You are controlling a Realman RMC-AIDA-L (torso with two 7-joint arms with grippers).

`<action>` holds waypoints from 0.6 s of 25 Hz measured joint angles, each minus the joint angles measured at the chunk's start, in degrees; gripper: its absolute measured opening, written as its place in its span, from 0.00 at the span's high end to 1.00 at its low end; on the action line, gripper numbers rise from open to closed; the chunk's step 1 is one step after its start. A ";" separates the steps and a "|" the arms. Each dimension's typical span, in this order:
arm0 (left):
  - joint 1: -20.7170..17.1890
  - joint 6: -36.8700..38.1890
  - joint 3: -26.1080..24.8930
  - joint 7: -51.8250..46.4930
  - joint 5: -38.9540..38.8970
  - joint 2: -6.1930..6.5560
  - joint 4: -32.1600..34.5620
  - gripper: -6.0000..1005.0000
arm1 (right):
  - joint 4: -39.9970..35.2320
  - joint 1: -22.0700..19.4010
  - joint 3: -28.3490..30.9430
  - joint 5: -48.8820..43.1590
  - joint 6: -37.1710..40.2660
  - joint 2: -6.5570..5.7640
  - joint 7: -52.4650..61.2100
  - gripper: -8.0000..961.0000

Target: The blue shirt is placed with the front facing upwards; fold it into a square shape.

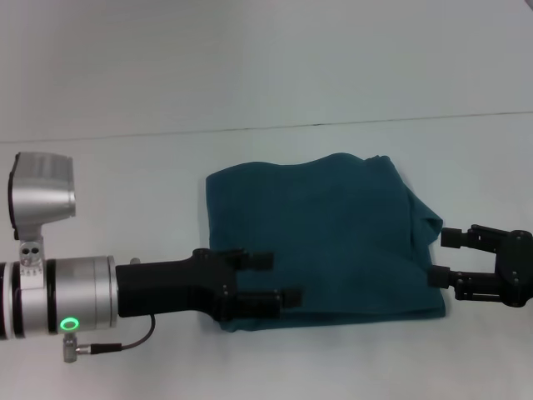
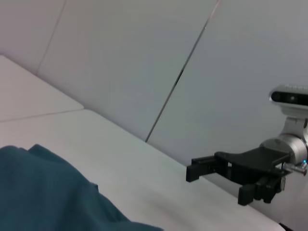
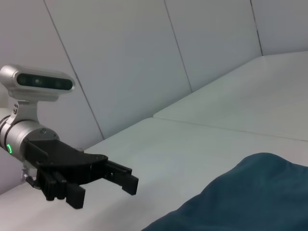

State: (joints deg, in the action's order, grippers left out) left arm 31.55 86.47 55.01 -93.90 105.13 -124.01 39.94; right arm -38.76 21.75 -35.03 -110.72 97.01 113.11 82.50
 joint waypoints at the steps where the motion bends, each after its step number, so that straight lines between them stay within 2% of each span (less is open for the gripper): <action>1: -0.02 -0.01 0.02 0.04 0.25 0.00 0.00 0.11 | 0.00 0.01 0.00 -0.01 0.00 0.00 0.01 0.05; 15: 2.27 -1.92 0.13 1.76 7.28 0.47 0.50 0.11 | -1.86 1.76 -0.57 -3.76 0.23 0.15 0.55 0.05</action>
State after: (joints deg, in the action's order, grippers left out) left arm 33.82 84.55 55.13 -92.14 112.41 -123.54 40.43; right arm -40.62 23.51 -35.60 -114.48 97.25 113.26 83.05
